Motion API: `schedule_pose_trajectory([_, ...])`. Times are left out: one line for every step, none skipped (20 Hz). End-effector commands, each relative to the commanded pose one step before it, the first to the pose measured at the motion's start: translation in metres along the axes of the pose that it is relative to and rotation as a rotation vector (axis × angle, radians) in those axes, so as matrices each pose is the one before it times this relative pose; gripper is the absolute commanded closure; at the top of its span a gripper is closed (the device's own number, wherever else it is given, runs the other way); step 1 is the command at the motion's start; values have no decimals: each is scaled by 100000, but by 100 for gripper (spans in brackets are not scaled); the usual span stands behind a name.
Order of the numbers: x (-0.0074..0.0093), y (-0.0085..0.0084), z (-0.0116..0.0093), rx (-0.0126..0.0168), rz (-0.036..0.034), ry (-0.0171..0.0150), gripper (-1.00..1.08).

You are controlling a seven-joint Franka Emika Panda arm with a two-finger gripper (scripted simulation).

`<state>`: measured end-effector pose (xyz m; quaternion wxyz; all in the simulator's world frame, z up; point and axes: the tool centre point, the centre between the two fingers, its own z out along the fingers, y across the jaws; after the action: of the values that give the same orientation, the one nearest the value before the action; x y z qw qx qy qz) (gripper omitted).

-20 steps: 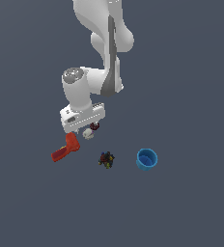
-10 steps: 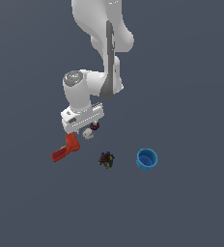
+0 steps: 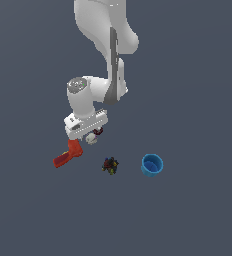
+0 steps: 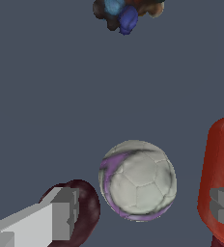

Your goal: Pick up a designated object from a clutter of objects.

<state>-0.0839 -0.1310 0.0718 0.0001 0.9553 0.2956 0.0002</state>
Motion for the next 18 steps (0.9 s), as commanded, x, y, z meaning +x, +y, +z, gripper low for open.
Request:
schedule_pose_trajectory([-61,-38,1089,42,-46,-45,-92])
schedule_pose_trajectory([3,-18,476,-9,-68,3,-92])
schedule_pose_trajectory([-17,6,426,0,0,0,-92])
schedule_pose_trajectory([5,-7,369,-5,-48,4,-92])
schedule_pose_trajectory([-9,9,320,0,0,0,-92])
schedule_pose_trajectory([12,-6,265,-3,-48,7,-92])
schedule_pose_trajectory([-3,9,218,0,0,0,-92])
schedule_pose_trajectory([-2,7,169,0,0,0,-92])
schedule_pose_trajectory([16,-9,117,0,-48,10,-92])
schedule_pose_trajectory([0,4,72,0,0,0,-92])
schedule_pose_trajectory([0,1,24,0,0,0,-92])
schedule_pose_trajectory([0,0,0,0,0,0,108])
schedule_pose_trajectory([0,0,0,0,0,0,108])
schedule_pose_trajectory([0,0,0,0,0,0,108])
schedule_pose_trajectory([0,0,0,0,0,0,108])
schedule_pose_trajectory([0,0,0,0,0,0,108])
schedule_pose_trajectory([0,0,0,0,0,0,108])
schedule_pose_trajectory([0,0,0,0,0,0,108])
